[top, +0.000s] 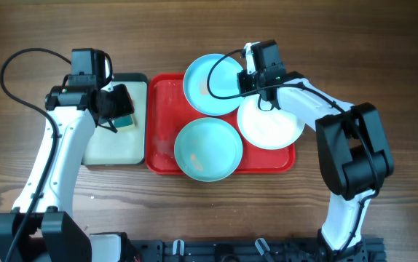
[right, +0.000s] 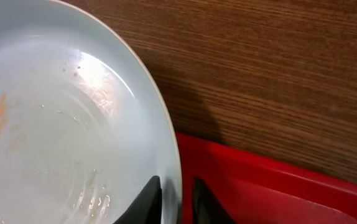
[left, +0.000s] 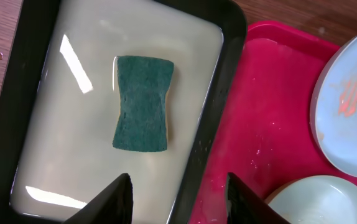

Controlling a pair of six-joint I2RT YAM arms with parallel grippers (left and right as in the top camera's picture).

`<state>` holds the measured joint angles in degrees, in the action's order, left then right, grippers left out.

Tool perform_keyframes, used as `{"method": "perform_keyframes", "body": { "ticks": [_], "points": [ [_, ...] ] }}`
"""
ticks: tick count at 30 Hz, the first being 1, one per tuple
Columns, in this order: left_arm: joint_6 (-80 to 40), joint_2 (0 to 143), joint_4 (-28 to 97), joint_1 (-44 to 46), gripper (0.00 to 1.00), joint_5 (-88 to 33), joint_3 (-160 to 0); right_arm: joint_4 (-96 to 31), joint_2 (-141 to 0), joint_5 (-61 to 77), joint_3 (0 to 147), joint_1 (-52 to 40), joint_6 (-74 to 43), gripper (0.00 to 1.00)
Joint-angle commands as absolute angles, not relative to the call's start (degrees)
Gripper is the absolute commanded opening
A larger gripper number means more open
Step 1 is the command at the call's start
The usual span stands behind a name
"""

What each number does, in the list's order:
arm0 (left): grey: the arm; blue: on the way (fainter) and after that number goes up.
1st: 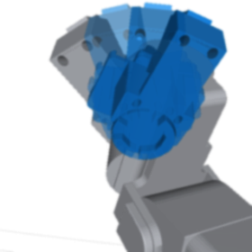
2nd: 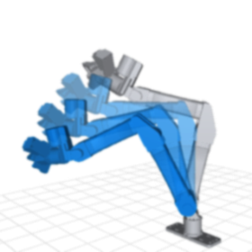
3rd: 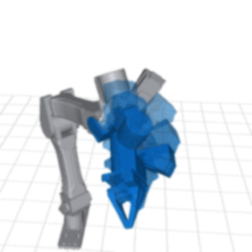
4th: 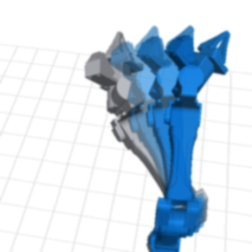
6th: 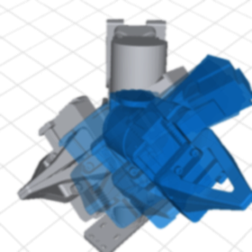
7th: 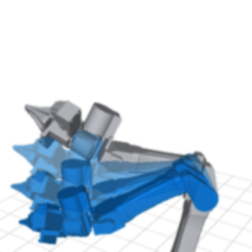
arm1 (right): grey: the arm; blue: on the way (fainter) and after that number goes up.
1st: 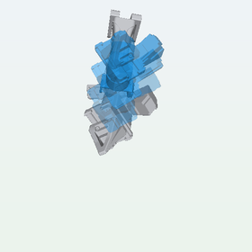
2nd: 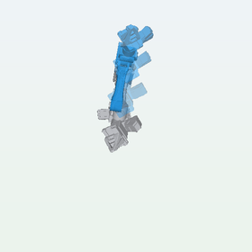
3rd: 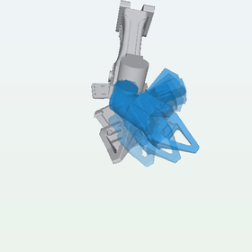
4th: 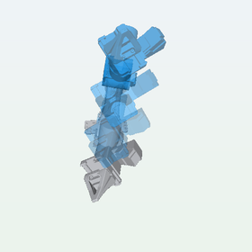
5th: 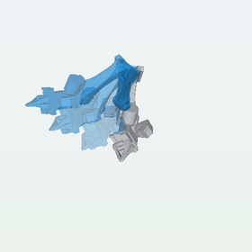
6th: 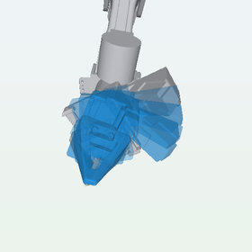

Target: Clean dirty plates on tray and stack at the side

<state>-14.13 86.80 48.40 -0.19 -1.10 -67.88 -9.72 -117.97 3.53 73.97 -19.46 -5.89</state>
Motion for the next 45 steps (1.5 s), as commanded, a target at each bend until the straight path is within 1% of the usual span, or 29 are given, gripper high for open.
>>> {"method": "perform_keyframes", "body": {
  "ticks": [1,5,7,14,17,22,27,29,36,40,45],
  "points": [
    [-14.61,87.15,48.31,-0.54,0.43,-0.32,-68.69,-9.19,-116.36,2.96,74.78,-19.62,-5.76,0.22],
    [-14.61,87.15,48.31,-0.54,0.4,-0.3,-68.69,-9.28,-115.68,2.94,74.78,-19.62,-5.3,0.21],
    [-14.59,87.15,48.4,-0.54,0.4,-0.3,-68.69,-9.26,-115.61,2.96,74.78,-19.66,-4.91,0.14],
    [-14.61,87.15,48.42,-0.54,0.4,-0.3,-68.69,-9.04,-115.61,2.94,74.78,-19.66,-4.62,0.05],
    [-14.59,87.15,48.4,-0.54,0.4,-0.25,-68.69,-8.99,-115.59,2.96,74.78,-19.66,-4.64,0.05],
    [-14.55,87.15,48.64,-0.54,0.41,4.6,-68.64,-9.13,-115.57,2.96,74.78,-19.66,-4.64,0.04],
    [-13.74,87.18,48.4,-0.54,0.4,4.64,-68.03,-9.89,-114.54,2.98,74.81,-19.66,-4.73,0.04],
    [-13.74,87.18,47.48,-0.54,0.36,4.64,-67.07,-9.93,-114.52,2.98,74.78,-19.66,-4.71,0.04],
    [-13.72,87.2,39.13,-0.54,0.33,4.67,-59.99,-9.91,-114.52,2.98,74.78,-19.66,-4.69,0.04],
    [-13.72,87.9,34.06,-0.56,0.32,6.83,-56.07,-9.91,-114.52,2.98,74.78,-19.66,-4.71,0.04],
    [-12.4,92.03,30.24,-0.95,0.31,7.18,-56.03,-9.93,-114.52,2.98,74.78,-19.66,-4.71,0.04]
  ]
}}
